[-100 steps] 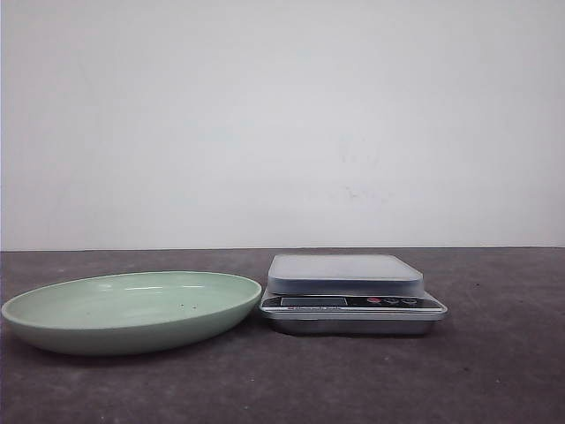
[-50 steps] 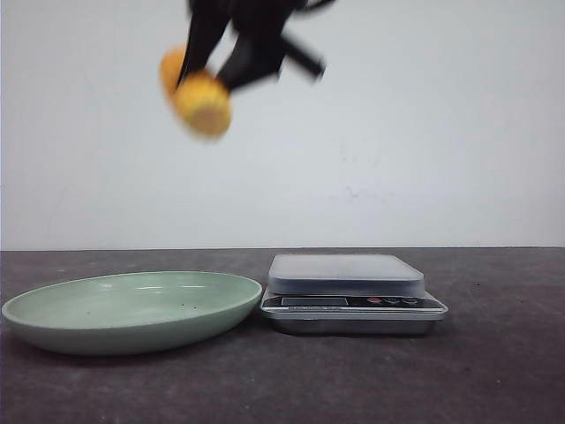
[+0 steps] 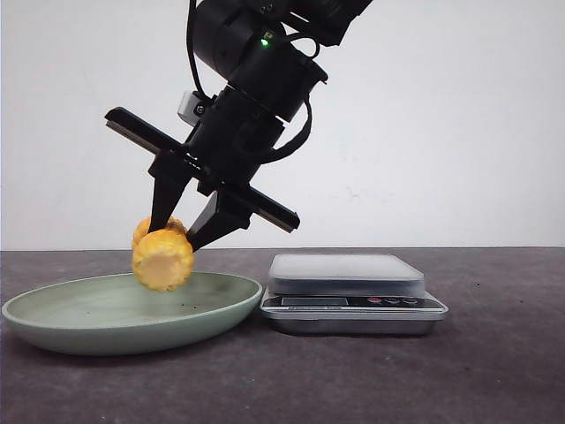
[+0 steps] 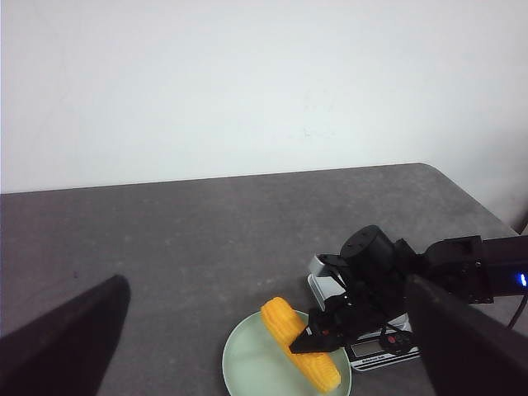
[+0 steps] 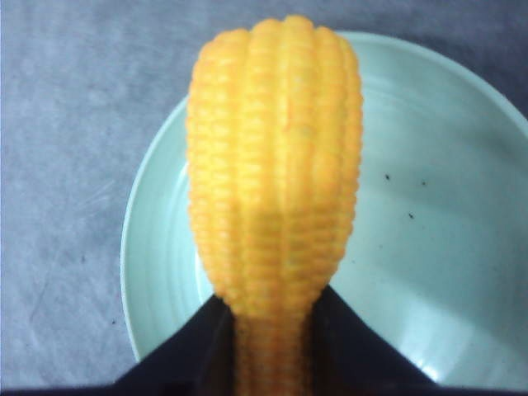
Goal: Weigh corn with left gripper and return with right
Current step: 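Lift the corn with the right gripper and lower it onto the plate, then open the right gripper and raise it away from the plate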
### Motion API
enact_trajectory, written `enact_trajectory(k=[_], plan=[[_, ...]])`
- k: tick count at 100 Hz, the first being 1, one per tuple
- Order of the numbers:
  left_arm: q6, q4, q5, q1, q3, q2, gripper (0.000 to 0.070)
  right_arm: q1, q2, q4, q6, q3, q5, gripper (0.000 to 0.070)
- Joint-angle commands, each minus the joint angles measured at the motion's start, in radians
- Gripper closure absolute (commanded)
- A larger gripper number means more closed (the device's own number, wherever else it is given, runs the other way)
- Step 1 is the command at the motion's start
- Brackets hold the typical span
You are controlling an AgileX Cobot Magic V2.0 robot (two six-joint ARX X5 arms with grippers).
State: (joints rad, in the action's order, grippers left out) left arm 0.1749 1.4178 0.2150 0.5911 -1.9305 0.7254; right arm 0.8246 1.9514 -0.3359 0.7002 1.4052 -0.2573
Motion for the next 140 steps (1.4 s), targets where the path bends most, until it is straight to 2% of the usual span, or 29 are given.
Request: enact_trajectory(k=[1,13,21,36,42,50,54,58,72,88,99,102,110,114,125,140], plan=[[-0.006,0.023,0.006,0.006,-0.019,0.007,0.0000,0.012,0.018,0.006,0.030,0.016,0.014,0.0569],[-0.006,0.023,0.006,0.006,-0.019,0.007,0.0000,0.012,0.018,0.007,0.033,0.016,0.018,0.0356],[-0.005,0.023,0.006,0.006,-0.019,0.007,0.0000,0.010,0.016,0.014,0.034,0.016,-0.006,0.0266],[0.001,0.024,0.006,0.006,-0.019,0.007,0.0000,-0.007,-0.017,0.086,0.033,0.018,-0.086,0.0258],[0.002,0.024,0.006,0.006,-0.019,0.007,0.0000,-0.013,-0.051,0.097,0.028,0.023,-0.077,0.0259],[0.002,0.024,0.006,0.006,-0.019,0.007,0.0000,-0.022,-0.109,0.095,-0.018,0.037,-0.027,0.0262],[0.002,0.024,0.006,0.006,-0.019,0.007,0.0000,-0.026,-0.148,0.096,-0.054,0.039,0.004,0.0294],[0.002,0.024,0.006,0.006,-0.019,0.007,0.0000,-0.029,-0.191,0.094,-0.093,0.041,0.044,0.0358],[0.002,0.027,0.006,0.006,-0.019,0.007,0.0000,-0.023,-0.382,0.037,-0.311,0.041,0.253,0.0692],[0.002,0.030,0.006,0.006,-0.018,0.007,0.0000,0.054,-0.607,-0.013,-0.658,0.040,0.475,0.0700],[0.004,0.029,0.010,0.006,-0.008,0.007,0.0000,0.119,-0.743,-0.016,-0.832,0.040,0.533,0.0700],[0.010,0.030,0.020,0.006,-0.003,0.006,0.0120,0.134,-0.778,-0.011,-0.852,0.040,0.538,0.0700],[0.027,0.030,0.072,0.005,0.011,0.006,0.0529,0.169,-0.872,0.042,-0.878,0.031,0.554,0.0700],[0.026,0.030,0.096,0.005,0.019,0.006,0.0700,0.184,-0.916,0.072,-0.897,0.024,0.553,0.0700],[0.023,0.029,0.106,0.004,0.041,0.006,0.0689,0.221,-1.016,0.083,-0.961,0.019,0.554,0.0700],[0.068,0.025,0.113,0.004,0.084,0.006,0.0689,0.222,-1.081,-0.018,-0.971,0.019,0.555,0.0700]])
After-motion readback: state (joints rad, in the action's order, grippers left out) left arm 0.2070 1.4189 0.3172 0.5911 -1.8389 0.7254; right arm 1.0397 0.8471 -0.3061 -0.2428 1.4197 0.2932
